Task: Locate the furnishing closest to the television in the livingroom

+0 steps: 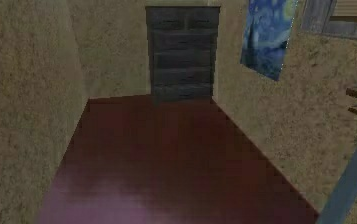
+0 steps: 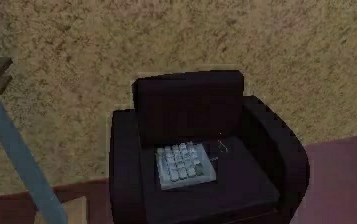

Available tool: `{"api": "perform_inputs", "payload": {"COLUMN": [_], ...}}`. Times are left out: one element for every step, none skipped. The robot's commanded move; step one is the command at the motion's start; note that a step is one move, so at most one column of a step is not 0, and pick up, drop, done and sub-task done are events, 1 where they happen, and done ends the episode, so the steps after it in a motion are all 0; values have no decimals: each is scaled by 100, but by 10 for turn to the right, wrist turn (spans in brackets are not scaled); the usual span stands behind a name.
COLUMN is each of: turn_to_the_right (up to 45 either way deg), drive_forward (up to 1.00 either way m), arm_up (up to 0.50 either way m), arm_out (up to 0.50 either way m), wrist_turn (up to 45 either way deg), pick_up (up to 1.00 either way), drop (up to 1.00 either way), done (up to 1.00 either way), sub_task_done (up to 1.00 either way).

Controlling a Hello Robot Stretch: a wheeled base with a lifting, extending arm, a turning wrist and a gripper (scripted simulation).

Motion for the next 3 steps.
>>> {"api": "perform_inputs", "payload": {"turn_to_the_right": [-450, -450, -450], "drive_forward": [0, 0, 0], "arm_up": [0, 0, 0], "arm_out": [0, 0, 0], "wrist_turn": [0, 0, 0], "pick_up": [0, 0, 0], "drop": [0, 0, 0], "done": [0, 0, 0], "sub_task_done": [0, 0, 0]}}
